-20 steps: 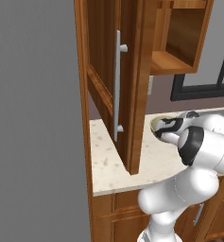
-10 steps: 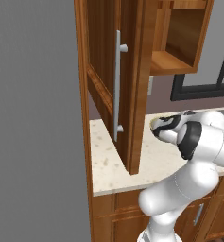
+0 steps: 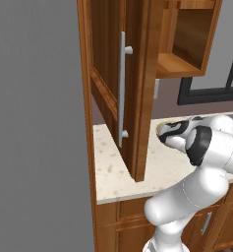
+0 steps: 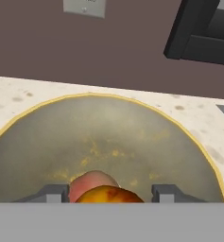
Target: Pick the peachs from the cabinet and place them in one bowl. Pick the squash from the sink and place it in the other bowl.
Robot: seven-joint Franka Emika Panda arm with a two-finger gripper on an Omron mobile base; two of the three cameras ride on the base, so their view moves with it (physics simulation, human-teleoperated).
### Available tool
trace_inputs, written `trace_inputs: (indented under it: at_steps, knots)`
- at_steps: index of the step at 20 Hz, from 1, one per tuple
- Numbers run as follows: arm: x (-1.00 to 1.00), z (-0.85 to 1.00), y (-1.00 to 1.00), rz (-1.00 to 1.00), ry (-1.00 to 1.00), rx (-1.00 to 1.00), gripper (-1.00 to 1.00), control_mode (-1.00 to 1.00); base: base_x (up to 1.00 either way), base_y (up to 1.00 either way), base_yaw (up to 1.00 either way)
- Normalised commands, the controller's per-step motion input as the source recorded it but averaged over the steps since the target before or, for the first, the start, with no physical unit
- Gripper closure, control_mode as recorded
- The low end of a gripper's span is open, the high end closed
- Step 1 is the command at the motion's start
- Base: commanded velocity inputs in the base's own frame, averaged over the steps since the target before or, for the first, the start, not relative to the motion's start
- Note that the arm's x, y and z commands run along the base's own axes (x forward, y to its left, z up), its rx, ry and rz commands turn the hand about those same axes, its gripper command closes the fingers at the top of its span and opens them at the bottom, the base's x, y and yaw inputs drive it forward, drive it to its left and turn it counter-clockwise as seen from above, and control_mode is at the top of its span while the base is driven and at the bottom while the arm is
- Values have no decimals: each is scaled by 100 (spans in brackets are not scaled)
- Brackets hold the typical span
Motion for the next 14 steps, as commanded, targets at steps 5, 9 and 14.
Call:
trace_inputs:
  at_steps: [5, 9, 14]
  knots:
    - [0, 0, 0, 0, 0, 0, -100, -100, 0, 0, 0]
    - [9, 0, 0, 0, 0, 0, -100, -100, 0, 0, 0]
    - [1, 21, -3, 0, 0, 1, -100, -100, 0, 0, 0]
